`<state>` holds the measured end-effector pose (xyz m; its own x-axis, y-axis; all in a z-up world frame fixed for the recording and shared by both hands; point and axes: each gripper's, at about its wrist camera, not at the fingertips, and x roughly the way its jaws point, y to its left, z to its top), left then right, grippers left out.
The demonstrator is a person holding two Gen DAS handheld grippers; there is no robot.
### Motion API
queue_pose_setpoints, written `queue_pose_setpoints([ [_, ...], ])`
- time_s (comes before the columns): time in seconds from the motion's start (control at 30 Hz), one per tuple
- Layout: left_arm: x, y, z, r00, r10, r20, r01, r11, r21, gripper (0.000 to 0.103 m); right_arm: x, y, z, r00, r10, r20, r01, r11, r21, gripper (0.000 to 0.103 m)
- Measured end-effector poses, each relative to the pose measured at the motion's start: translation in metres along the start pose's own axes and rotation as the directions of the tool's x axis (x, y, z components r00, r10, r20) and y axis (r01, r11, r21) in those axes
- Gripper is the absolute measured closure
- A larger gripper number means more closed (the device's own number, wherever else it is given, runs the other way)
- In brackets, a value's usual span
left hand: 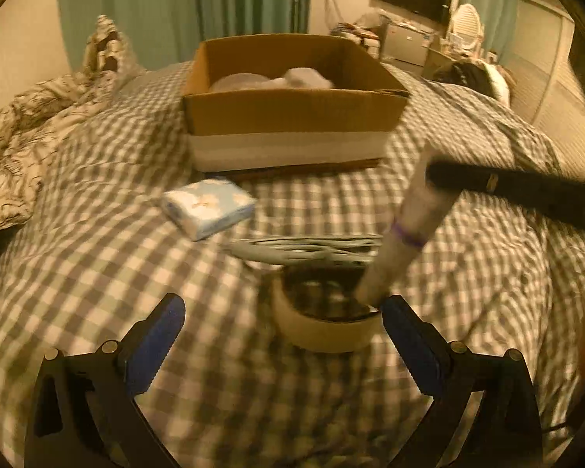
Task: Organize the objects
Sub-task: 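Grasp the white tape roll with the left tool while the right tool grasps the toothpaste tube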
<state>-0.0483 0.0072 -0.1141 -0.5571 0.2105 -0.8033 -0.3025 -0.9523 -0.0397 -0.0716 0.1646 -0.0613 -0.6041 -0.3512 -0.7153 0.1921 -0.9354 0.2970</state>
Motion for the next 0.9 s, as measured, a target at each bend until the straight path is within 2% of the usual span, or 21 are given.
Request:
queue_pose_setpoints([
  [0.13, 0.013, -0.012, 0.001, 0.999, -0.040, -0.037, 0.039, 0.999, -0.006, 0.000, -0.039, -0.002, 0.009, 0.995, -0.013, 0.099, 0.015, 1.000, -0.014, 0.096],
  [0.27, 0.033, -0.020, 0.001, 0.996, -0.034, -0.086, 0.032, 0.999, -0.021, 0.000, -0.064, -0.014, 0.011, 0.984, -0.085, 0.154, 0.089, 0.996, -0.021, 0.096],
  [0.47, 0.055, -0.031, -0.002, 0.993, 0.002, -0.118, -0.002, 1.000, 0.000, 0.000, -0.056, -0.045, 0.000, 0.985, -0.125, 0.118, 0.121, 0.992, 0.034, 0.096],
  [0.5, 0.057, -0.032, -0.002, 0.993, 0.006, -0.118, -0.006, 1.000, 0.000, 0.004, -0.052, -0.048, -0.003, 0.985, -0.134, 0.107, 0.131, 0.991, 0.035, 0.096],
  [0.53, 0.059, -0.032, -0.003, 0.993, 0.011, -0.119, -0.011, 1.000, 0.001, 0.014, -0.051, -0.051, -0.005, 0.985, -0.137, 0.100, 0.134, 0.990, 0.035, 0.096],
  [0.57, 0.061, -0.032, -0.004, 0.991, 0.030, -0.127, -0.030, 1.000, 0.001, 0.016, -0.048, -0.052, -0.006, 0.986, -0.137, 0.096, 0.134, 0.990, 0.035, 0.096],
  [0.9, 0.019, -0.035, 0.001, 0.996, -0.048, -0.074, 0.046, 0.999, -0.027, 0.018, -0.063, -0.042, -0.011, 0.980, -0.160, 0.118, 0.161, 0.987, -0.002, 0.096],
])
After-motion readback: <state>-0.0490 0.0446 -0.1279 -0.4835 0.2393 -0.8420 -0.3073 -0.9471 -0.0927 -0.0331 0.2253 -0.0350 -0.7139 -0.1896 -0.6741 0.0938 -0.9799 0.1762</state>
